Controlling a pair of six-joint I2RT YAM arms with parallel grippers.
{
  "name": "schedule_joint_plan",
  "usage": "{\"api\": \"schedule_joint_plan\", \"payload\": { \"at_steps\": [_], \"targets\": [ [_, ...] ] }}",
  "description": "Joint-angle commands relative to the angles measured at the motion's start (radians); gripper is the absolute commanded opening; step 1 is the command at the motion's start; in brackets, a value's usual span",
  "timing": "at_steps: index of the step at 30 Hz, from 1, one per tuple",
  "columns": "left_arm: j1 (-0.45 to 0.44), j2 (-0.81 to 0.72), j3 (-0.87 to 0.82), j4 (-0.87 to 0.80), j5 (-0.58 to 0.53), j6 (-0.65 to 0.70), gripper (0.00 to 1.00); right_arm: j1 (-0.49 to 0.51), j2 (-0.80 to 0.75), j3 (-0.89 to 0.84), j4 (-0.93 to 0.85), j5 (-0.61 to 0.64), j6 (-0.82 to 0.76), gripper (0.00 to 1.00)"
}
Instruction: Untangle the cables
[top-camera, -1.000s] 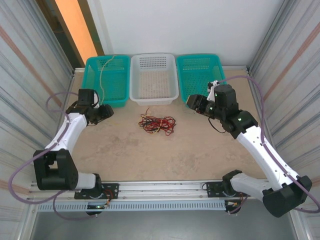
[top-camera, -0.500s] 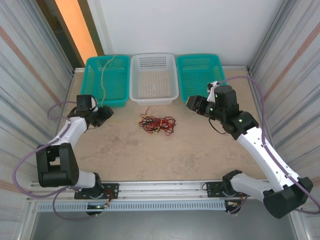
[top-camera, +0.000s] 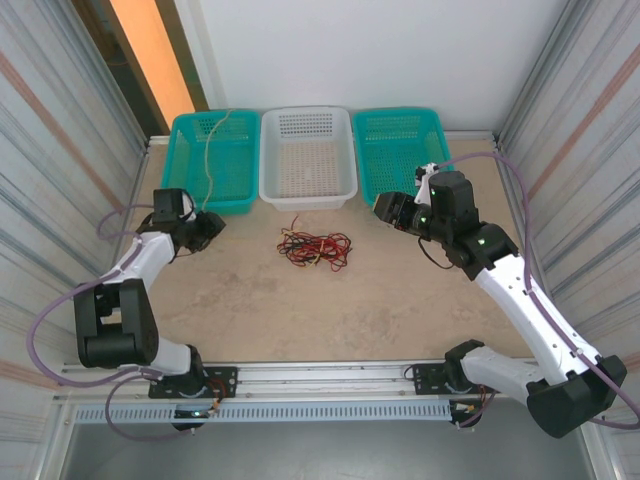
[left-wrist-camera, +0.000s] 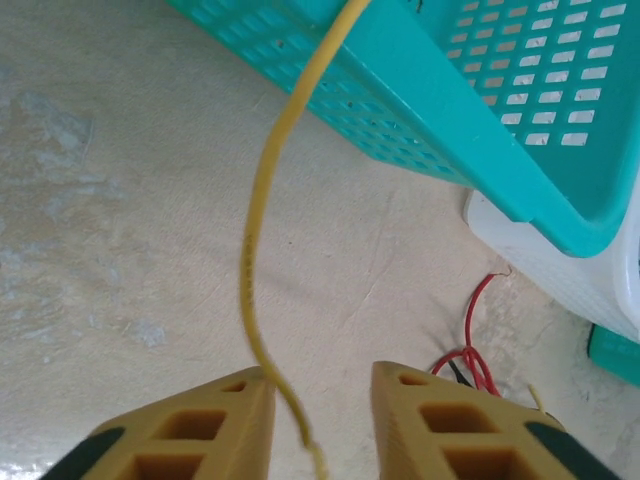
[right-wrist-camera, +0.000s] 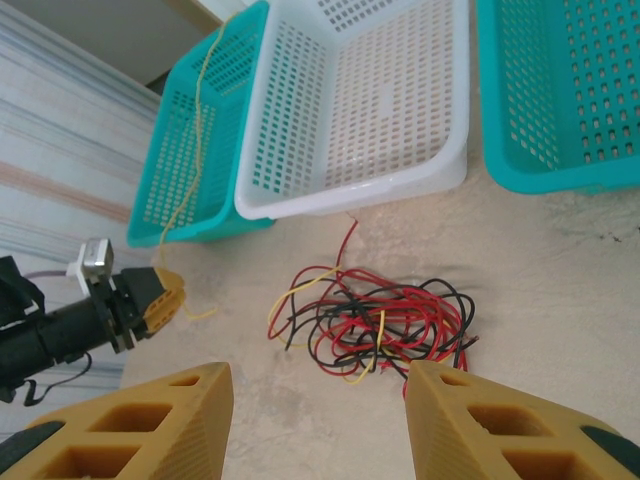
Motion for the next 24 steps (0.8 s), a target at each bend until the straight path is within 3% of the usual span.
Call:
{"api": "schedule_joint_plan", "payload": {
  "at_steps": [1, 4, 7, 8, 15, 24],
  "targets": [
    [0.010, 0.026, 0.030, 0.012, 0.027, -0.005, 0.29, 0.008, -0.008, 0.000, -0.004, 0.013, -0.026, 0.49],
    [0.011, 0.036, 0.042, 0.001, 0.026, -0.003, 0.29, 0.008, -0.017, -0.003, -0.008, 0.022, -0.028, 0.49],
    [0.012, 0.032, 0.041, -0.003, 0.027, -0.005, 0.37, 0.008, -0.020, -0.006, -0.012, 0.025, -0.029, 0.49],
    [0.013, 0.029, 0.037, 0.002, 0.027, -0.009, 0.36, 0.008, -0.020, -0.007, -0.012, 0.025, -0.028, 0.49],
    [0.014, 0.012, 0.045, -0.006, 0.050, -0.017, 0.02, 0.008, -0.010, -0.007, -0.002, 0.017, -0.025, 0.48],
    [0.016, -0.159, 0.124, -0.223, 0.004, 0.032, 0.00, 0.008, -0.010, -0.012, 0.002, 0.020, -0.025, 0.48]
  ]
}}
